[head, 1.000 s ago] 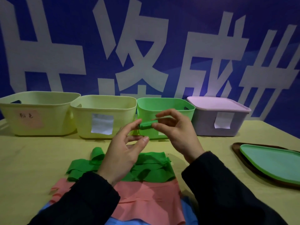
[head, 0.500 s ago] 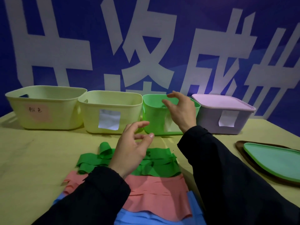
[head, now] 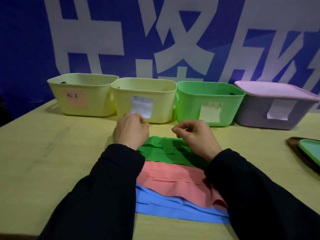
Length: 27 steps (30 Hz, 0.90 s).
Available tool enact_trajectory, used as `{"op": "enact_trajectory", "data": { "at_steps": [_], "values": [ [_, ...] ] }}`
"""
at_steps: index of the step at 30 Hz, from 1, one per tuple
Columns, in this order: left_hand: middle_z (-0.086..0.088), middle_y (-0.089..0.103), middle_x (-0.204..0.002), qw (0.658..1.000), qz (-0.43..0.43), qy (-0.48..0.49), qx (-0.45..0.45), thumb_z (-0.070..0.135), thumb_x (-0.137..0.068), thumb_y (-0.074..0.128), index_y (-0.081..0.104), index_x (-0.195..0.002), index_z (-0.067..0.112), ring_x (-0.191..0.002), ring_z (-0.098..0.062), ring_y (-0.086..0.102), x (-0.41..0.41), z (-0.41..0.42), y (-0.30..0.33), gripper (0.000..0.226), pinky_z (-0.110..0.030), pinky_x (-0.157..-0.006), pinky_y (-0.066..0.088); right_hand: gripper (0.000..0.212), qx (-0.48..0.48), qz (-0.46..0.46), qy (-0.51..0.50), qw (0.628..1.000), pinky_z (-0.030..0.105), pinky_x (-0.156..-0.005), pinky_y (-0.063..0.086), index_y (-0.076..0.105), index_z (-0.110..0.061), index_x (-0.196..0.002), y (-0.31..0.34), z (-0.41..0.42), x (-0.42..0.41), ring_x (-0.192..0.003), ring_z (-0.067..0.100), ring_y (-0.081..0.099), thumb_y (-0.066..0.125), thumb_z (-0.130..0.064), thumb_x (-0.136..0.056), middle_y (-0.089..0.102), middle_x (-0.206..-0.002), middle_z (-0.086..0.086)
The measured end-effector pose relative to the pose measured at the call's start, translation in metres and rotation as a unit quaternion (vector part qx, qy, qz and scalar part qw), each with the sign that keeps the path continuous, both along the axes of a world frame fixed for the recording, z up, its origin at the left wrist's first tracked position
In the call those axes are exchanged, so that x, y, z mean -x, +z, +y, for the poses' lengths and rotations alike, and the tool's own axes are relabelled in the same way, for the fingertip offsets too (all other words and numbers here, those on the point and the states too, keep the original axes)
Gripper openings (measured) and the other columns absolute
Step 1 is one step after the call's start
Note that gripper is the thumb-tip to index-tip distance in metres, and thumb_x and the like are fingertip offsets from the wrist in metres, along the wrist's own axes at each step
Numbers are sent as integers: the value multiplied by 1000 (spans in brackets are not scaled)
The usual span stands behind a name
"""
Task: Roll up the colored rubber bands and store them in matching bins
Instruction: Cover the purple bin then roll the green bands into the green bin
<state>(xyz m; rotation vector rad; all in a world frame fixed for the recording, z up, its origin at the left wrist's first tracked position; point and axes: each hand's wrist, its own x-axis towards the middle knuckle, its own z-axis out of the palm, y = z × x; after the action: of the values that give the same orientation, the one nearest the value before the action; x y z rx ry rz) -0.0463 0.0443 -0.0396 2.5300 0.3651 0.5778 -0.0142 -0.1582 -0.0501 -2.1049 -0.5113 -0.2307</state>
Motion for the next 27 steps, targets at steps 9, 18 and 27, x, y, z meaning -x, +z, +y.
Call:
{"op": "enact_trajectory", "data": {
  "at_steps": [9,18,27],
  "values": [
    [-6,62,-95,976,182,61,-108,56,-89,59,59,-80,14,-95,-30,53,0,10,-8,43,-41,-84,39,16,-25,-12,-3,1000,29,-66,53,76,-20,-86,6,-2,2,-72,11,65,70,-33,-92,72,-76,-6],
    [0,69,-113,986,-93,-71,118,13,-98,58,60,-127,18,-100,-24,66,7,-5,9,30,-37,-88,51,7,-79,-20,24,996,29,-70,54,76,-22,-90,16,-5,8,-74,7,65,71,-27,-92,73,-80,-8],
    [-11,76,-102,755,-115,-299,572,18,-108,41,69,-110,11,-96,-19,71,25,-56,21,30,-30,-80,59,37,-233,31,147,961,26,-90,55,65,-20,-127,29,-7,17,-104,12,68,72,-19,-91,71,-111,4]
  ]
}}
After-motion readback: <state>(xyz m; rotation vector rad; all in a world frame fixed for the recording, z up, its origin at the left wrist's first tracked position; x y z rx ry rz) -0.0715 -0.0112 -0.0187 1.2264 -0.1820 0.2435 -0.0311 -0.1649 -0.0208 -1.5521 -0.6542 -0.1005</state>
